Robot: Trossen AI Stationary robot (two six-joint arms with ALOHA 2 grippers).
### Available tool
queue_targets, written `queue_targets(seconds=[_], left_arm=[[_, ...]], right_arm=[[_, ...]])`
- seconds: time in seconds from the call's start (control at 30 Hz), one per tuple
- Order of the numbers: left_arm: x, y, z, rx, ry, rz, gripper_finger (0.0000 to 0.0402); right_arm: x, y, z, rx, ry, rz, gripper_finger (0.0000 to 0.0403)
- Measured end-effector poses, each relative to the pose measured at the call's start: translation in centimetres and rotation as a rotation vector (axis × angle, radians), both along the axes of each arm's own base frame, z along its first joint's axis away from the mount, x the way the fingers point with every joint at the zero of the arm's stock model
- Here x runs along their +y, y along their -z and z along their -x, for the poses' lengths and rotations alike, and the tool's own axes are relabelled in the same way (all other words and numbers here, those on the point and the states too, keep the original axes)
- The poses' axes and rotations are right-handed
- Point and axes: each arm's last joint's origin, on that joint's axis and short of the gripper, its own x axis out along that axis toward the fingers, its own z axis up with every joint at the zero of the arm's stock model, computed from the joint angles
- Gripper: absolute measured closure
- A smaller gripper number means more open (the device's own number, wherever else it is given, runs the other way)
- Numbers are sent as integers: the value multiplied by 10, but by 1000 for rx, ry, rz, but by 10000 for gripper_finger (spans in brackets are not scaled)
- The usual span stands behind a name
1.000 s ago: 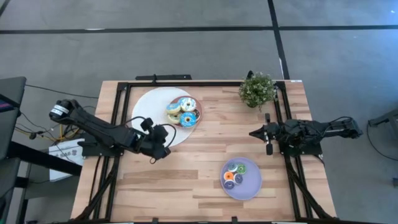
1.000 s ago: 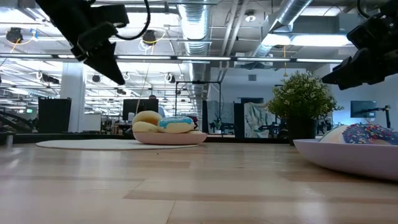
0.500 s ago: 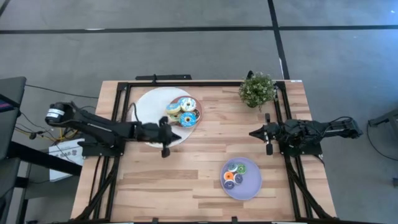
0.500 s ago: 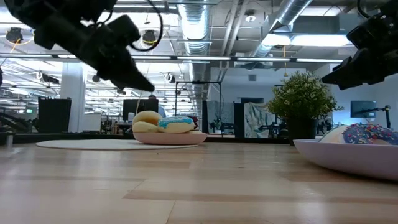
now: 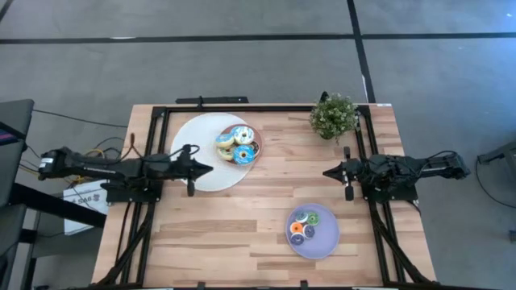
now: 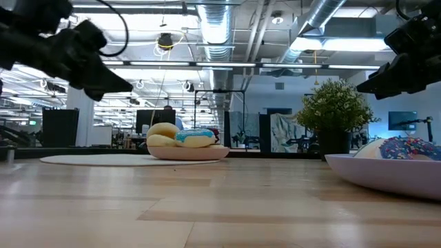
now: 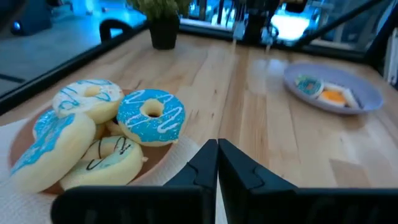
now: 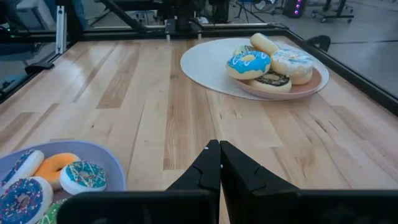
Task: Pick & Place donuts
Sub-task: Return to Home Position
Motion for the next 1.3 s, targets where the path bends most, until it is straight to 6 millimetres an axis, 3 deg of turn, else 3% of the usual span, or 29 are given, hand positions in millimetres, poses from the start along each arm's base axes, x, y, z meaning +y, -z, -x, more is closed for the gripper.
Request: queue_targets(seconds=[0.37, 0.63, 1.3], left_arm=[[-2, 6, 30, -172, 57, -47, 398], [-2, -2, 42, -279, 59, -104, 398], [-2, -1, 42, -274, 56, -138, 398]], right_arm=[[0, 0, 0, -1, 0, 0, 403], [0, 0, 0, -2, 0, 0, 403], [0, 0, 0, -2, 0, 0, 403]])
